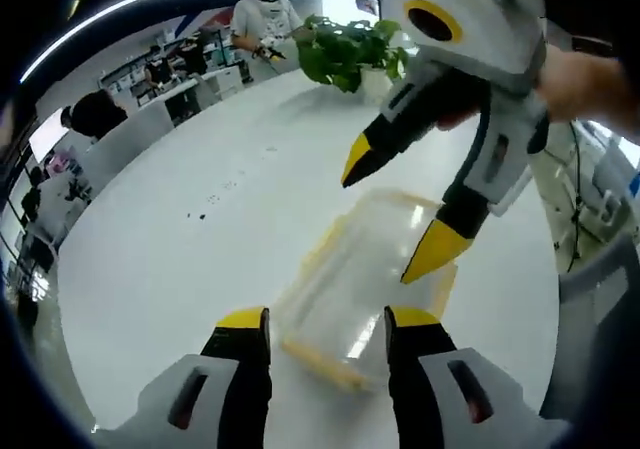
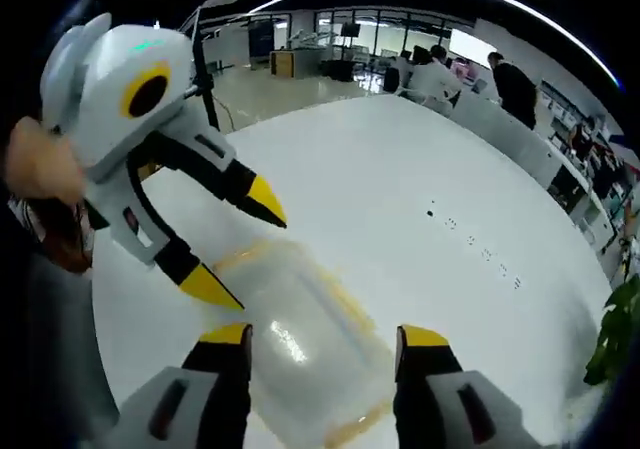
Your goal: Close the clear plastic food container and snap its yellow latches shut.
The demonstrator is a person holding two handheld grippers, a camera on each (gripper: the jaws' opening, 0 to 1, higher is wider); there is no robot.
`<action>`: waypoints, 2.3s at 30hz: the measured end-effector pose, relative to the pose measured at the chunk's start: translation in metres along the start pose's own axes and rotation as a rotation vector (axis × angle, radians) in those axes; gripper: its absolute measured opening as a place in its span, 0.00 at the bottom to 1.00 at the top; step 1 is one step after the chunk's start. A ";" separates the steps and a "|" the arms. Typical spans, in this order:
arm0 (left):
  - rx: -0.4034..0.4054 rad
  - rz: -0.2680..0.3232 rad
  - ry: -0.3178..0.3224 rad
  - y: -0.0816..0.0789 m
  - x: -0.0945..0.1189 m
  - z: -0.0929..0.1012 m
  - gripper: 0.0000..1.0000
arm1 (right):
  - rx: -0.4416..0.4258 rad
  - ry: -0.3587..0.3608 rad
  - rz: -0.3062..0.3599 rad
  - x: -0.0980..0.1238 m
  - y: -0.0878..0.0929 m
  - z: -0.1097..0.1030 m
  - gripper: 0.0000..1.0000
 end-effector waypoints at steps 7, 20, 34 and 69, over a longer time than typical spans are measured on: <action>0.146 0.013 -0.084 0.014 0.001 -0.008 0.46 | -0.159 0.117 0.105 0.005 0.026 -0.005 0.60; 0.399 0.093 -0.133 0.020 0.008 -0.008 0.46 | -0.397 0.153 0.202 0.012 0.039 0.013 0.63; 0.574 0.087 -0.036 0.036 -0.008 0.019 0.47 | -0.512 0.094 0.169 0.003 0.058 0.009 0.53; 0.633 0.130 -0.150 0.035 -0.012 0.017 0.57 | -0.562 0.159 0.291 -0.011 0.046 0.001 0.50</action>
Point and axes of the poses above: the point that each gripper's makers call its tool centre point, and the gripper's own axes: x roughly backward along the fingers, z roughly to its right, y roughly out of its underside, the point moved 6 cm from there along x, roughly backward along the fingers, and after that the axes turned 12 degrees about -x, right-handed, at the moved point
